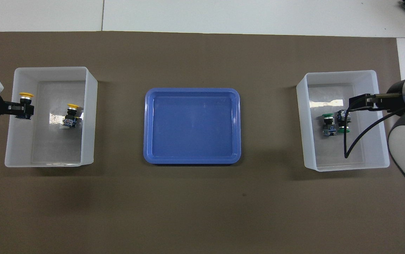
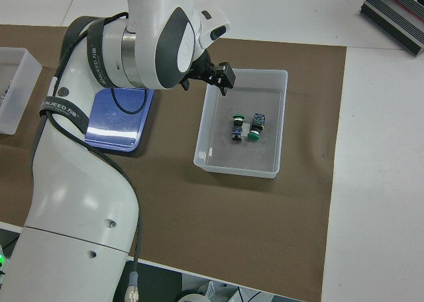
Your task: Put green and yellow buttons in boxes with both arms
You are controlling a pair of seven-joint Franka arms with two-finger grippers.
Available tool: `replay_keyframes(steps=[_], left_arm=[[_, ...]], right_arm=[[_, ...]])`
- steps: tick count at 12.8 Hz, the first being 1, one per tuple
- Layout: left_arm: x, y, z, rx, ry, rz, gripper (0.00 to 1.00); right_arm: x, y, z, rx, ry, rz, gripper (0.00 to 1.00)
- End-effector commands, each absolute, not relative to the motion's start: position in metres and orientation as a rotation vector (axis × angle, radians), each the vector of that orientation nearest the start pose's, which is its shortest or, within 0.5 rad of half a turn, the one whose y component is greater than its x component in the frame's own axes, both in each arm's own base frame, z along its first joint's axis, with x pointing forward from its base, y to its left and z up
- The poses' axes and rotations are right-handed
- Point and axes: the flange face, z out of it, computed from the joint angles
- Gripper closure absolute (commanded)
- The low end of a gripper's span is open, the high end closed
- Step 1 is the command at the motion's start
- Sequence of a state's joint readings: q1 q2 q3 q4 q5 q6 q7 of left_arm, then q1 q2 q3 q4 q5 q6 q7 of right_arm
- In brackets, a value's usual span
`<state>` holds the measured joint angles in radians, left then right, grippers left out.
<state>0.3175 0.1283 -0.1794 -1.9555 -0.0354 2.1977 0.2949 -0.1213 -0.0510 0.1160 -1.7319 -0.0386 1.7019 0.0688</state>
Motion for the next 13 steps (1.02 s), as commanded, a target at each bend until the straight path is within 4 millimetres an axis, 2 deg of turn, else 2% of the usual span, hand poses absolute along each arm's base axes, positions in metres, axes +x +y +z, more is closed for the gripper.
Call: replay_keyframes(steps=[1,3,4,5,6,9,12,13], left_arm=[[0.583,0.076,0.433,-3.146,0.185,-0.187,0.29],[0.585,0.074,0.444,-3.146,0.191,-0.182,0.17],[0.587,0.073,0.455,-3.148,0.197,-0.173,0.16],[0.587,0.071,0.470,-3.142,0.208,-0.186,0.10],[0.587,0.071,0.489,-3.128,0.213,-0.238,0.00],[0.583,0.066,0.529,-3.097,0.221,-0.341,0.00],[0.574,0.043,0.557,-3.093,0.262,-0.334,0.00],[0.573,0.027,0.563,-3.105,0.266,-0.310,0.00]], right_arm=[[0.545,-0.004,0.594,-3.156,0.112,-0.031,0.00],[0.543,-0.002,0.602,-3.120,0.121,-0.049,0.00],[0.542,-0.004,0.604,-3.118,0.126,-0.056,0.00],[0.541,-0.003,0.604,-3.118,0.126,-0.056,0.00],[0.541,-0.001,0.604,-3.119,0.122,-0.056,0.00],[0.543,0.000,0.606,-3.118,0.119,-0.082,0.00],[0.546,0.000,0.607,-3.116,0.117,-0.120,0.00],[0.546,-0.003,0.606,-3.116,0.122,-0.109,0.00]])
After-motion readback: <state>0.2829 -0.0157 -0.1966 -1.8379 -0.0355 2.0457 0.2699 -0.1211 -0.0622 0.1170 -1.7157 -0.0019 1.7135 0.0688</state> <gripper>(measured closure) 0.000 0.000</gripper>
